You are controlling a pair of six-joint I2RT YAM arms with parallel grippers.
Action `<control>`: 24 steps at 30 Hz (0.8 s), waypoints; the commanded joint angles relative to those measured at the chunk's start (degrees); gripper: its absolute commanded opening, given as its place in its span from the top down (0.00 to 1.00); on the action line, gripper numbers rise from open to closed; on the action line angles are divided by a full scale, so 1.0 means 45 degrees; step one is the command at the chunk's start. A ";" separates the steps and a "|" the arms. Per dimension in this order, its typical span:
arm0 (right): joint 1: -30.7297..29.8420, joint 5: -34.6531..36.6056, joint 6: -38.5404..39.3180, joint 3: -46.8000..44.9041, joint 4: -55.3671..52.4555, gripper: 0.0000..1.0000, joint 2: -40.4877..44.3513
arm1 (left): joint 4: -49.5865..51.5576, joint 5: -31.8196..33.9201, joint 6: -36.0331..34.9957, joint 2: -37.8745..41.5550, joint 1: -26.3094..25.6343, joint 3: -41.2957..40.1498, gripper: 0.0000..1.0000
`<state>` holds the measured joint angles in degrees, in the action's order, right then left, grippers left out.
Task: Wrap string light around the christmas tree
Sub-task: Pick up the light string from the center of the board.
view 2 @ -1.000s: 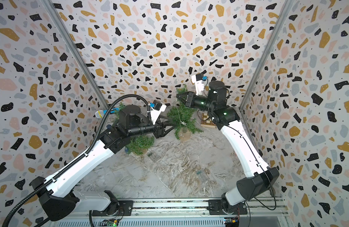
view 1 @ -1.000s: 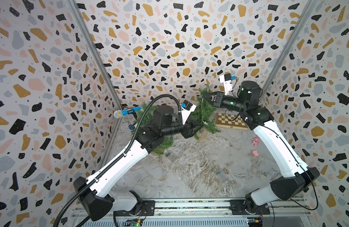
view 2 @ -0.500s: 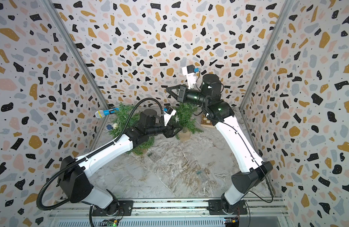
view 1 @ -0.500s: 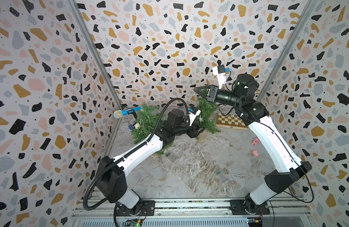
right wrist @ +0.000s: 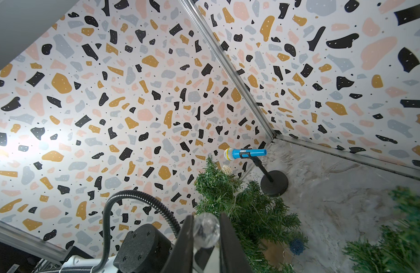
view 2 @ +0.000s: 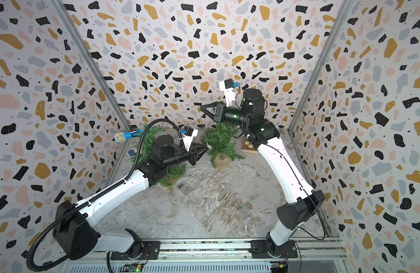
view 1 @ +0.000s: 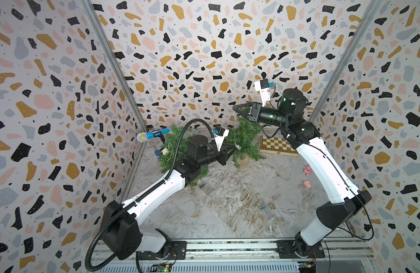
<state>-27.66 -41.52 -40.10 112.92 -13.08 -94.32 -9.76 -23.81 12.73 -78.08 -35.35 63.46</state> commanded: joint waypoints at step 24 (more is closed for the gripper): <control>0.0072 0.0451 0.0603 0.1336 -0.0626 1.00 -0.0889 | -0.1279 -0.0662 0.0767 -0.0166 0.0882 0.0529 1.00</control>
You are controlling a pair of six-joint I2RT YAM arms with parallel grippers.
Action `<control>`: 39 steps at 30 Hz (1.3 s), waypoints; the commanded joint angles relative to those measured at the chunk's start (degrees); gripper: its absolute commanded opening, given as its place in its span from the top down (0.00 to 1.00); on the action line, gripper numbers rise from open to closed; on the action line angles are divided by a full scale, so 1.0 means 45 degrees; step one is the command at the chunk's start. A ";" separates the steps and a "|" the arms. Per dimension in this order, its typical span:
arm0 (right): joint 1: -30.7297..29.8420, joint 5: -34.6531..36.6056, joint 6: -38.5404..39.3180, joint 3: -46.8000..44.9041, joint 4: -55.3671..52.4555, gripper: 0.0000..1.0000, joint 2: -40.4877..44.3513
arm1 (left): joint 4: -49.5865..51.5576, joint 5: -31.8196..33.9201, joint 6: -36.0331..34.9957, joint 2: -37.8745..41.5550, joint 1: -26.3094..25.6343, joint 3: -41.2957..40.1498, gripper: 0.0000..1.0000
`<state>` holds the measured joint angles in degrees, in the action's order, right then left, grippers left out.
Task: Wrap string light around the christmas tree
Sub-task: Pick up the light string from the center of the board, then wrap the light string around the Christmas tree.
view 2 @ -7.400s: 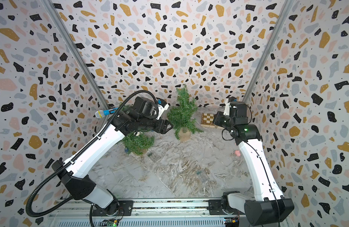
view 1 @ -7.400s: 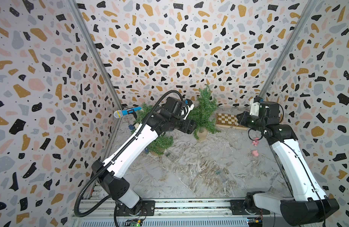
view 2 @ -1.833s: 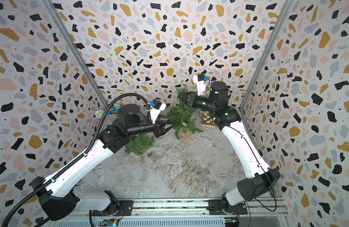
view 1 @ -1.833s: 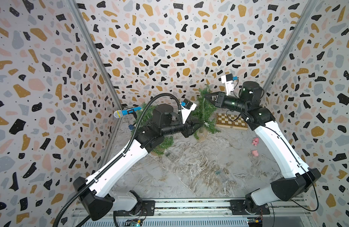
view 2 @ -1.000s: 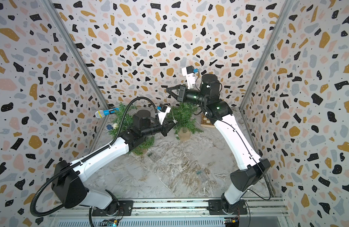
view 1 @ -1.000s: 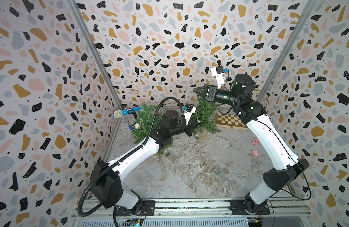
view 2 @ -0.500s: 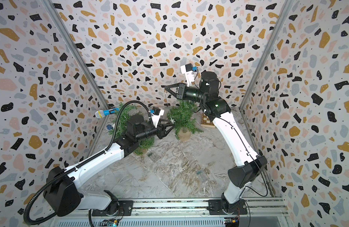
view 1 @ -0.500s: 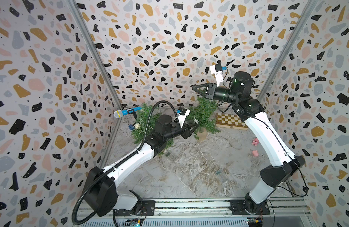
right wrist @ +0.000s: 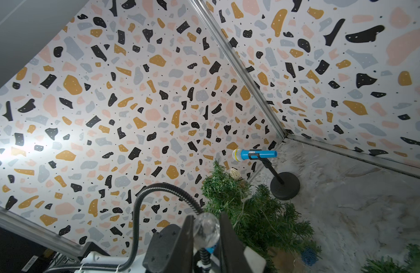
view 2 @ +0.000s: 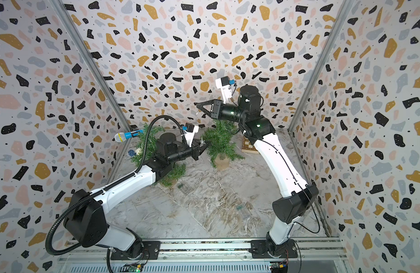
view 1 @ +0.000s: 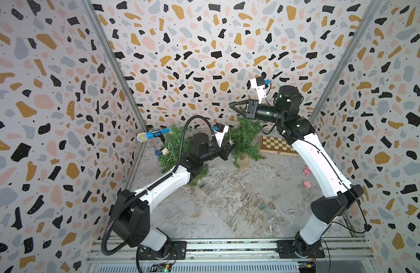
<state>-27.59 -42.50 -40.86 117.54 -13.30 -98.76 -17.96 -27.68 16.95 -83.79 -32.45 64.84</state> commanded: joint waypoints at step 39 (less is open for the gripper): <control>-0.3266 0.8502 0.7285 -1.4604 0.1790 0.37 0.5210 | 1.2944 -0.1591 0.1490 -0.2278 0.2435 1.2174 1.00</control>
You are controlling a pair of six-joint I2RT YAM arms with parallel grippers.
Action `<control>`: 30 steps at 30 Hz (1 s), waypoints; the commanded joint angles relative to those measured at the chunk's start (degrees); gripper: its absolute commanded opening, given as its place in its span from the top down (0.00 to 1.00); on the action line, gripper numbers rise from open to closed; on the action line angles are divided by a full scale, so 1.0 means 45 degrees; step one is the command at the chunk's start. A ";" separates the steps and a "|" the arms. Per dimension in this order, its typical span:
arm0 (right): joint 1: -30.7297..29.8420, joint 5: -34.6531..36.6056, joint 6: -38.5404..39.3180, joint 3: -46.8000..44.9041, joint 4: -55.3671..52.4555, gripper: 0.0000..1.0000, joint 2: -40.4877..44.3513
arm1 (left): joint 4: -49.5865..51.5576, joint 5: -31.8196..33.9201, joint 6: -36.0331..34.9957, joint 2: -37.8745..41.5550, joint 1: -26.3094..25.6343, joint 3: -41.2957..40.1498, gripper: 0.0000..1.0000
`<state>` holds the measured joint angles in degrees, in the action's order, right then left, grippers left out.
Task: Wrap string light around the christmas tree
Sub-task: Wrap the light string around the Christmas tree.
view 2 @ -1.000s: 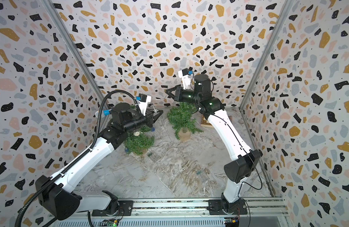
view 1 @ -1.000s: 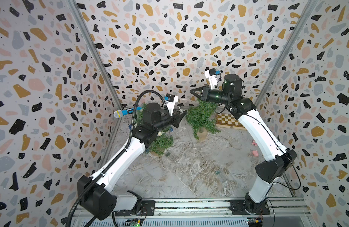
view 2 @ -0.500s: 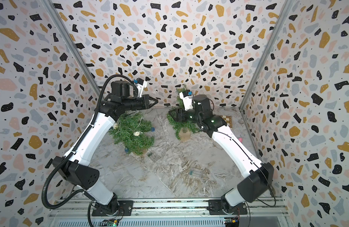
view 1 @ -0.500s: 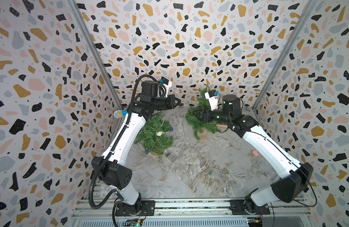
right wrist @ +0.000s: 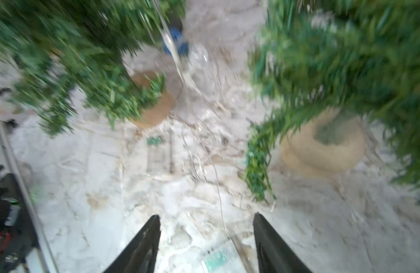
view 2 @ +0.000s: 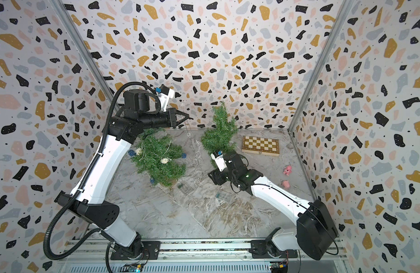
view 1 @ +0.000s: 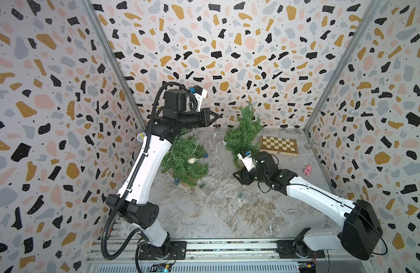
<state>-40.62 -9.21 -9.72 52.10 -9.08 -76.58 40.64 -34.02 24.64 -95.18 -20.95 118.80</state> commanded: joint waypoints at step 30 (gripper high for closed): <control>0.0644 0.5227 -0.2448 -0.1226 -0.1815 1.00 -0.0247 | 0.1022 0.5413 -0.2477 0.0446 0.1115 0.2578 1.00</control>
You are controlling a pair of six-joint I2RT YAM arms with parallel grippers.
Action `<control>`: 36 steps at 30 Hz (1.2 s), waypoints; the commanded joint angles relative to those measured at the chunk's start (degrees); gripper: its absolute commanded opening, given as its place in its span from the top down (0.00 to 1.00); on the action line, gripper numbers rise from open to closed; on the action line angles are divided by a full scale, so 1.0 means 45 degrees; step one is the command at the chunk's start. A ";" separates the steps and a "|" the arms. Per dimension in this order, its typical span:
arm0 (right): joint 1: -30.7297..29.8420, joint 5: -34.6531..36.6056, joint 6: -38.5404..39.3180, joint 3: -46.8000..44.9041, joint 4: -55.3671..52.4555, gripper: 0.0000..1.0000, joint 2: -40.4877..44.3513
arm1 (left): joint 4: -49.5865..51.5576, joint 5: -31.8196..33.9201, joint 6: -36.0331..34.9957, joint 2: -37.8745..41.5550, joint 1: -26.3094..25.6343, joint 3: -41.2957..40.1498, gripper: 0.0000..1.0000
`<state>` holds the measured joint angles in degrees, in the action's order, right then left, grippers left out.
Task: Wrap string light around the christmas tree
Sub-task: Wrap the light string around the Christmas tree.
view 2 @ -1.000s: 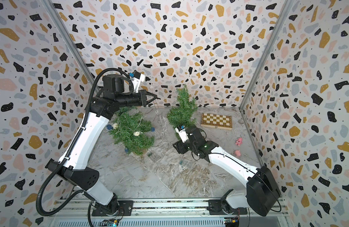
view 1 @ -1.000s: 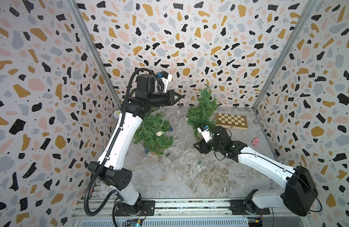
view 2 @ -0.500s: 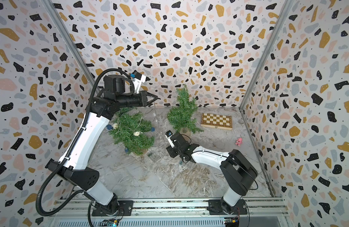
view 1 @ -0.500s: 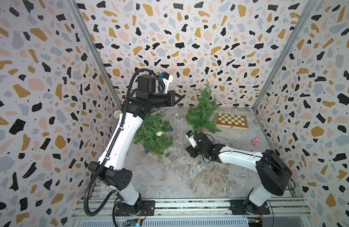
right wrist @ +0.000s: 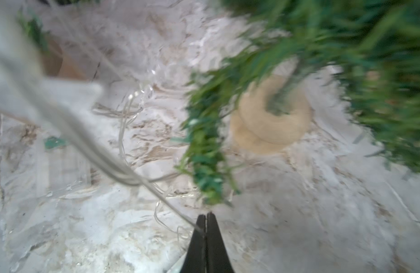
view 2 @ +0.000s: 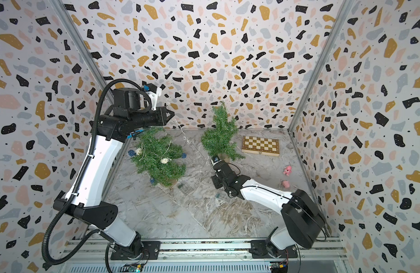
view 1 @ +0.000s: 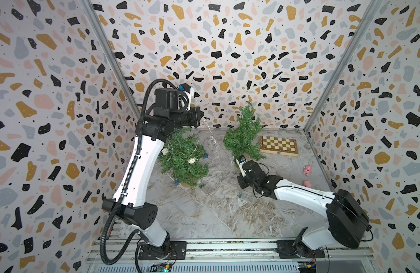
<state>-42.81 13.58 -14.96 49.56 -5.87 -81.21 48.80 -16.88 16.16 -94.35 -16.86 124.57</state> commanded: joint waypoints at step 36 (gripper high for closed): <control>-0.0292 -0.3844 0.0069 0.5900 0.1365 0.21 -0.0741 | -0.2296 -0.2027 0.0368 -0.1018 -0.1077 0.2231 1.00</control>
<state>-44.23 1.78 -17.26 71.00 -7.14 -80.29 41.74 -24.14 17.30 -99.98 -21.30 135.50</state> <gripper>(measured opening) 0.785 0.047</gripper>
